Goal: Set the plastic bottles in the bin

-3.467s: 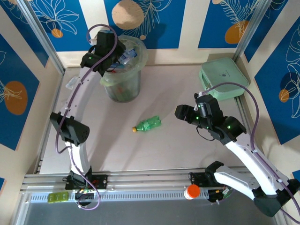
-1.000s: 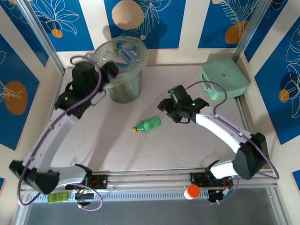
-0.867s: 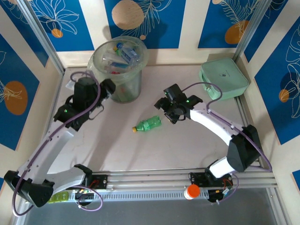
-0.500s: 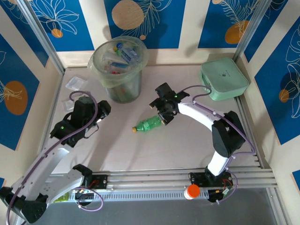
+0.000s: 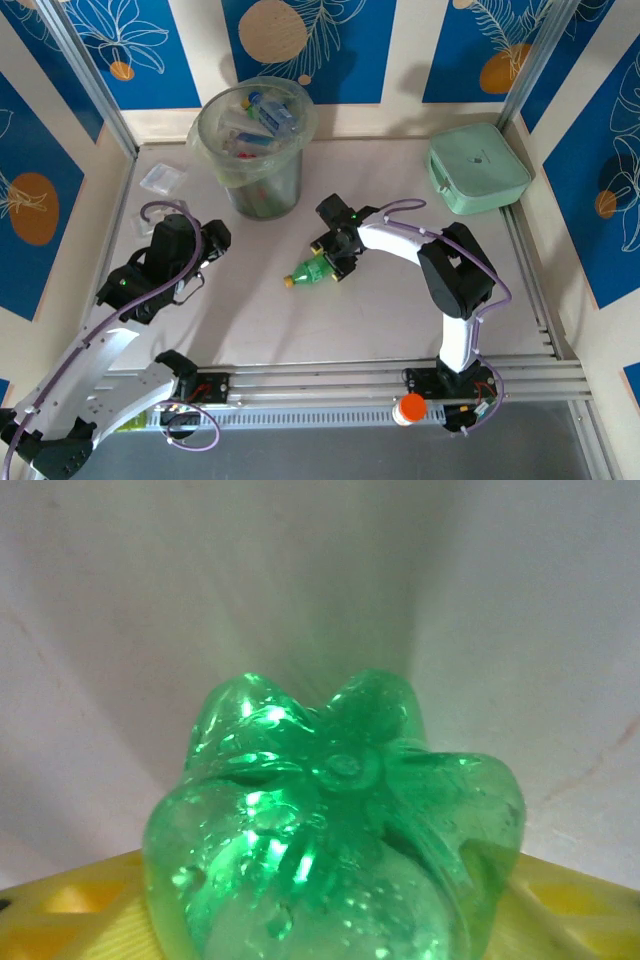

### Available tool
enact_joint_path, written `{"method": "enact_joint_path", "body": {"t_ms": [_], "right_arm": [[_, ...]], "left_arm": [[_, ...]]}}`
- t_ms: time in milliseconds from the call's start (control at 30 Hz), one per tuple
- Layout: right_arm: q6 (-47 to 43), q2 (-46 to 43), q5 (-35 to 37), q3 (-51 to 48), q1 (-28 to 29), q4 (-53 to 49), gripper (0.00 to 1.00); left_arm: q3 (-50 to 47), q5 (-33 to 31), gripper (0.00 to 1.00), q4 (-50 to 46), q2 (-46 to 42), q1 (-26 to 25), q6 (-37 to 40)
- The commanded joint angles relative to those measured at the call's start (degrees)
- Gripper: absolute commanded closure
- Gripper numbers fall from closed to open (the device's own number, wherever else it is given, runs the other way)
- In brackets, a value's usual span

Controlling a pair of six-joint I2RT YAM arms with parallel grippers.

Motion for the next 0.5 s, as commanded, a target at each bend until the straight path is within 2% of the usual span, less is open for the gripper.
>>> {"method": "enact_joint_path", "body": {"t_ms": [0,100,167,333,467], "right_arm": [[-1.8,-1.1,-0.5,-1.8,-0.5,2.7,0.43],[-2.2,-3.7,-0.9,-3.8,-0.9,4.7,0.49],[-3.7,-6.1,-0.6,-4.5,-1.0,5.2,0.51],[-10.5,-13.9,0.6,-4.4,-0.6,3.9,0.52],[-16.8,-23.5,3.7,-8.3,0.3,6.9,0.52]], "left_arm": [[0.7,1.3,0.36,1.4,-0.7,-0.7,1.9],[0.1,2.3,0.34,2.5,-0.4,-0.8,2.6],[-1.0,5.8,0.30,5.5,-0.5,-0.8,5.7],[-3.7,25.3,0.13,15.9,0.9,-0.8,15.1],[-5.8,36.9,0.09,22.7,1.0,-0.8,15.4]]}}
